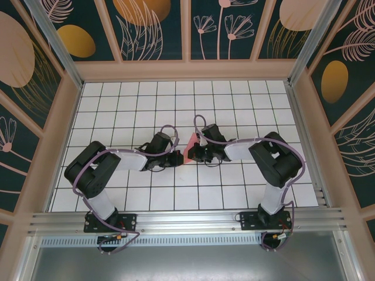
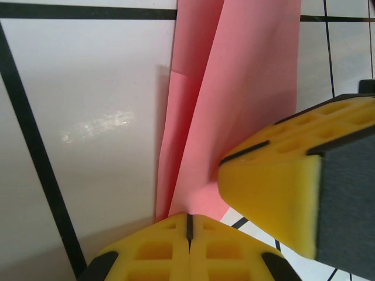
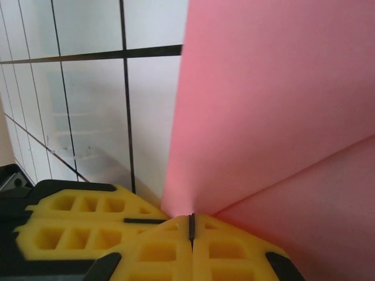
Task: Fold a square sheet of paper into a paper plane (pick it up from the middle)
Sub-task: Fourth fold the wing at the center of the table.
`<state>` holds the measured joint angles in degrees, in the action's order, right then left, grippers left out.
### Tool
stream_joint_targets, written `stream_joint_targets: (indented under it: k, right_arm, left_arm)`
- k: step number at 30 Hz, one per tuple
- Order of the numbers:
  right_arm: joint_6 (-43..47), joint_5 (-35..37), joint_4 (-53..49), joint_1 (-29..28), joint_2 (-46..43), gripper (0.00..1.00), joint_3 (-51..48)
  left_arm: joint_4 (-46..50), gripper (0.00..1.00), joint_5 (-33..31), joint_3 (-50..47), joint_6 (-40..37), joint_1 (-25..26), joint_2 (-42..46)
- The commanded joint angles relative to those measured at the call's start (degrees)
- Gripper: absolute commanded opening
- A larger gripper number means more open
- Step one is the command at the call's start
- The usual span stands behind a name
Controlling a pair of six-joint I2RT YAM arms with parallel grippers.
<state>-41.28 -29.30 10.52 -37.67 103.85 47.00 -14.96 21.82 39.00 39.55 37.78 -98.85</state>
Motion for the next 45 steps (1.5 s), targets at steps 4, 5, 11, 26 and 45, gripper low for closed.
stream_joint_targets:
  k: [4, 5, 11, 26, 45]
  right_arm:
    - [0.4, -1.6, 1.3, -0.2, 1.0, 0.0, 2.6]
    - [0.5, -1.7, 1.5, -0.2, 0.8, 0.0, 2.6]
    - [0.6, -1.3, 1.0, -0.2, 2.2, 0.0, 3.3]
    - [4.9, 3.5, -1.3, 5.8, 6.1, 0.0, 3.4]
    - [9.8, 8.6, -9.0, 16.8, 9.4, 0.0, 13.1]
  left_arm:
    - [3.3, 0.0, -1.4, -1.7, 0.7, 0.1, -1.5]
    - [3.3, 0.0, -1.3, -1.6, 0.7, 0.2, -1.5]
    - [3.4, 0.0, -1.5, -1.6, 0.7, 0.2, -1.4]
    - [5.2, 0.0, -1.6, -4.7, 1.3, 0.2, -0.3]
    - [4.4, 0.0, -0.2, -5.3, 1.1, 0.2, 0.1]
